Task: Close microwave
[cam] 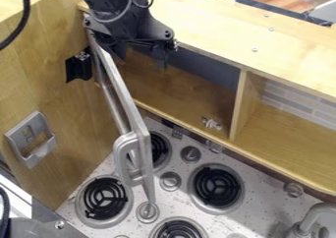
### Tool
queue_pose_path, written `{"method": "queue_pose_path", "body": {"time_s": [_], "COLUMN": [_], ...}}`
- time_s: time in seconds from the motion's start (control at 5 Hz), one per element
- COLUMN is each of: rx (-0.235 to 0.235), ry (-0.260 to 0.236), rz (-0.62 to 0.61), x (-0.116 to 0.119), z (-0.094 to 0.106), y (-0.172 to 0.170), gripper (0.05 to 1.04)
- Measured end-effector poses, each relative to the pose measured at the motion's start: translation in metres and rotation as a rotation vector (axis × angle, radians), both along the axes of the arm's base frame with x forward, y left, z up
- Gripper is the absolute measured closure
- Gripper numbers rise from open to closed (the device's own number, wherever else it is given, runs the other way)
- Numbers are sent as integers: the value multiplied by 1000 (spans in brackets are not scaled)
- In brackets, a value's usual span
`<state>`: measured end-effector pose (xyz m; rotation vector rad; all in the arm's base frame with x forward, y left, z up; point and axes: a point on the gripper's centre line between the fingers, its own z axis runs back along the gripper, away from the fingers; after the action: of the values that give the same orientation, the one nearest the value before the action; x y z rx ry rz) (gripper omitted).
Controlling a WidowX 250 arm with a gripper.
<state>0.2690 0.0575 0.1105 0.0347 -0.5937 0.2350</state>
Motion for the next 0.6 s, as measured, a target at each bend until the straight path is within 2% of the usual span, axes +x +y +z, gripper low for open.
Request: {"method": "queue_pose_path", "body": {"time_s": [0.2, 0.6], "rx": [-5, 33], "ry": [18, 19], "rz": [1, -14], "x": [-3, -12], "z": [-5, 3], "y": [-1, 15], "gripper": [85, 85]}}
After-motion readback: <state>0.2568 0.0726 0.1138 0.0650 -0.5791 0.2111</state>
